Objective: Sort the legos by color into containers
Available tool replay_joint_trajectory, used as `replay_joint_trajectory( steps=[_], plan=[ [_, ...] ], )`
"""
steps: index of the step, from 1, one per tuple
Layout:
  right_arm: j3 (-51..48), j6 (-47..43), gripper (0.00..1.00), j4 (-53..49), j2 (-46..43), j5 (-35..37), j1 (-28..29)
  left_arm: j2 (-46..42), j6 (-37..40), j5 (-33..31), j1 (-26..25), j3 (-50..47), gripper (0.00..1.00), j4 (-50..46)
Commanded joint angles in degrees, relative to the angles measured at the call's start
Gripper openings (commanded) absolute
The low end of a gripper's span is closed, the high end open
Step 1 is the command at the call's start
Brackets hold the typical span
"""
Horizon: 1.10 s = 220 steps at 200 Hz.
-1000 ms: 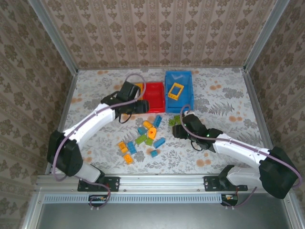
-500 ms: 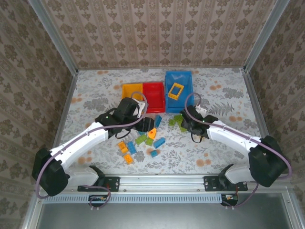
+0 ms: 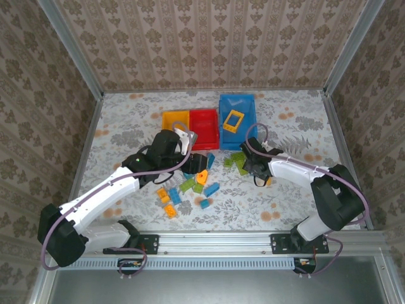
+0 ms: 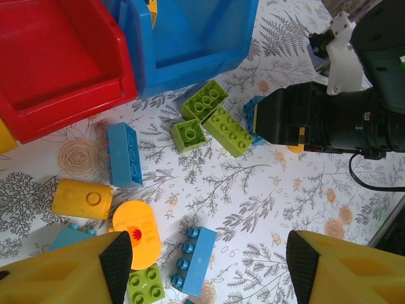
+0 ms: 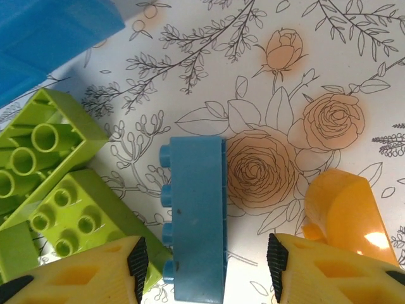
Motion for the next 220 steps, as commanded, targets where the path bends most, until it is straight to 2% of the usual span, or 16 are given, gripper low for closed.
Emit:
replay_joint_trajectory(
  steps=[1, 37, 60, 81, 109, 140, 157, 191, 220],
  plan=[
    [0.46, -0.05, 0.53, 2.39, 1.51, -1.65, -1.04, -1.41, -0.69, -0.4, -0.49, -0.46, 0.69, 0.47],
    [1.15, -1.16, 0.46, 3.82, 5.02, -2.37, -1.55, -1.52, -1.15, -0.56, -0.75, -0.61, 0.69, 0.55],
    [0.84, -1.28, 0.35, 4.39, 5.6, -2.18, -1.64, -1.87, -1.41, -0.9, -0.84, -0.83, 0.69, 0.44],
    [0.78, -3.75, 0.24, 3.82, 2.57, 0.56, -0.56, -2.57, -1.48, -2.06, -0.84, -0.64, 0.69, -0.41],
    [3.58, -11.26, 0.15, 3.34, -2.75, 4.06, 4.68, -4.94, -2.54, -6.78, -0.29, -0.74, 0.69, -2.88],
    [7.33, -18.98, 0.13, 9.3, -2.11, 1.93, 12.82, -7.81, -5.1, -11.27, 3.64, -1.46, 0.69, -6.14],
    [10.24, -22.02, 0.14, 13.26, 1.31, -0.62, 15.97, -8.99, -6.83, -11.02, 7.06, -2.3, 0.68, -6.68],
    [19.0, -22.66, 0.14, 15.49, 10.42, -3.25, 16.86, -11.64, -8.88, -9.88, 11.72, -4.01, 0.68, -7.04],
    [25.78, -23.62, 0.15, 16.92, 17.57, -3.59, 16.18, -13.08, -8.85, -9.35, 12.35, -4.52, 0.68, -7.98]
  ],
)
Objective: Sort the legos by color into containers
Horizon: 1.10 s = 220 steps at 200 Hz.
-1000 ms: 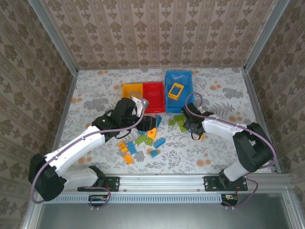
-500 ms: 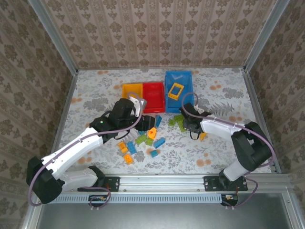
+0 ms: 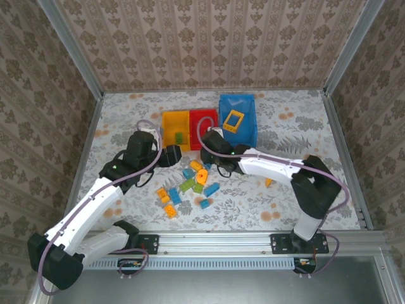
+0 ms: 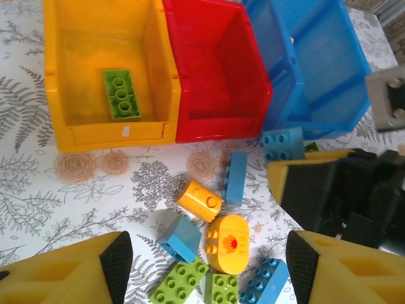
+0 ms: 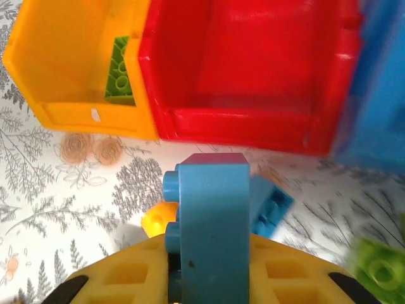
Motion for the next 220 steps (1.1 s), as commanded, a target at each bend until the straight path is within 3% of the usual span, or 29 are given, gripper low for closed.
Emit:
replay_joint_trajectory(
  steps=[1, 58, 118, 175, 220],
  plan=[
    [5.25, -2.09, 0.15, 2.24, 4.87, -1.1, -0.75, -2.04, -1.35, 0.15, 0.41, -0.65, 0.68, -1.69],
    [12.23, -1.97, 0.14, 4.89, 12.55, 0.13, -3.42, -3.84, -0.56, 2.17, 0.94, -2.52, 0.68, -3.22],
    [21.14, -1.38, 0.16, 0.44, 20.03, -0.68, -5.1, -3.72, 0.14, 3.52, 1.46, -3.49, 0.68, -3.38],
    [21.38, -3.2, 0.43, -0.79, 19.32, -1.76, -5.2, -1.95, 1.86, 5.25, 2.43, -3.81, 0.67, -5.41],
    [15.97, -6.16, 0.52, 1.61, 12.5, -2.11, -4.59, 0.15, 9.97, 8.23, 2.61, -5.09, 0.63, -9.93]
  ],
)
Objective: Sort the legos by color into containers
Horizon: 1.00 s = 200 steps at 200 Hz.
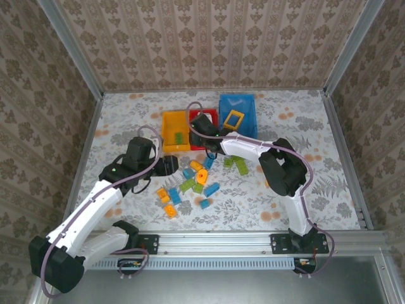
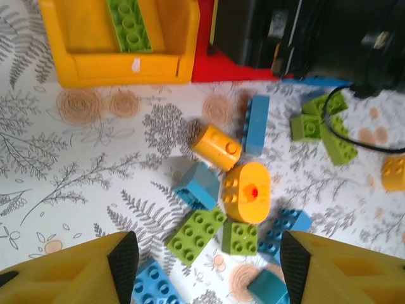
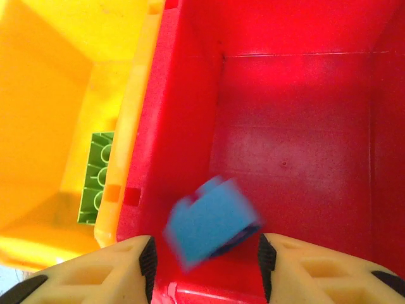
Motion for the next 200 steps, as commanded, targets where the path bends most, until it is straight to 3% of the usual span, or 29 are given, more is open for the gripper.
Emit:
replay_joint_trajectory(
  steps=[1, 33, 60, 80, 109, 150, 200],
  plan=[
    [-3.06, -2.73, 0.52, 0.37, -6.42, -0.65, 0.48, 0.86, 6.75, 2.7, 0.36, -1.39, 0.63, -4.47],
    [-13.75, -4.98, 0.52, 8.2, -16.34, -3.59, 1.3, 4.1, 14.47, 3.7, -1.87, -1.95, 0.65, -6.21],
    [-26.78, -9.03, 0.55, 16.69, -26.05, -13.81, 1.97, 10.72, 17.7, 1.55, -6.3, -0.81, 0.68, -5.42],
    [-34.98, -10.4, 0.58, 17.98, -33.54, -18.03, 2.81, 16.64, 20.9, -0.75, -9.51, 1.34, 0.67, -7.15],
    [-44.65, -10.24, 0.64, 17.17, -45.18, -18.67, 2.97, 21.53, 23.17, -2.62, -11.04, 2.45, 0.67, -6.49],
    [-49.92, -9.41, 0.69, 14.38, -53.93, -19.17, 2.86, 29.29, 24.96, -5.81, -12.08, 5.74, 0.68, -7.27],
    [-51.51, -7.5, 0.71, 14.95, -55.64, -19.15, 2.91, 35.82, 26.36, -5.63, -12.62, 7.96, 0.74, -7.4]
  ],
)
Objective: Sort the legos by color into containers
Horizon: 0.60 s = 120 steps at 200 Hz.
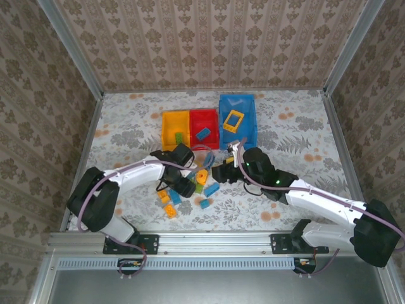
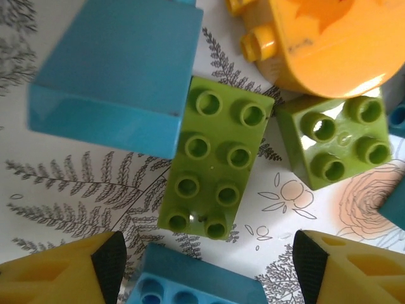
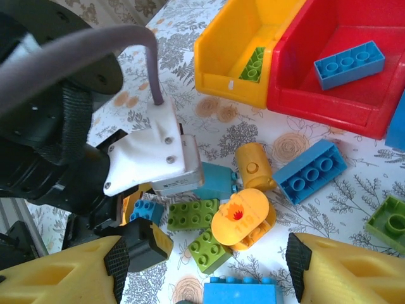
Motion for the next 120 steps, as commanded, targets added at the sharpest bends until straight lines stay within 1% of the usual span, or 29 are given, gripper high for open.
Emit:
replay_joint_trajectory(
  steps=[1, 32, 60, 103, 120],
  plan=[
    [-0.99, 0.95, 0.7, 0.0, -1.13, -0.88, -0.18, 2.53, 2.16, -1.12, -0.27, 2.73, 0.74, -1.54],
    [-0.98, 1.16, 0.71, 0.26, -0.86, -0.77, -0.22, 6.41, 2.64, -0.96, -0.28, 5.21, 0.72, -2.36],
    [-1.09, 1.11, 0.71, 0.28, -0.77, -0.64, -0.17, 8.55, 1.99, 0.04, -0.21, 6.37, 0.65, -3.04],
    [-1.7, 1.93, 0.71, 0.96, -0.48, 0.55, -0.28, 10.35, -1.0, 0.89, -1.5, 6.14, 0.6, -3.66],
    [-1.78, 2.12, 0.71, 1.05, -0.41, 0.77, -0.32, 11.32, -2.04, 1.48, -1.9, 6.21, 0.54, -3.67]
  ],
)
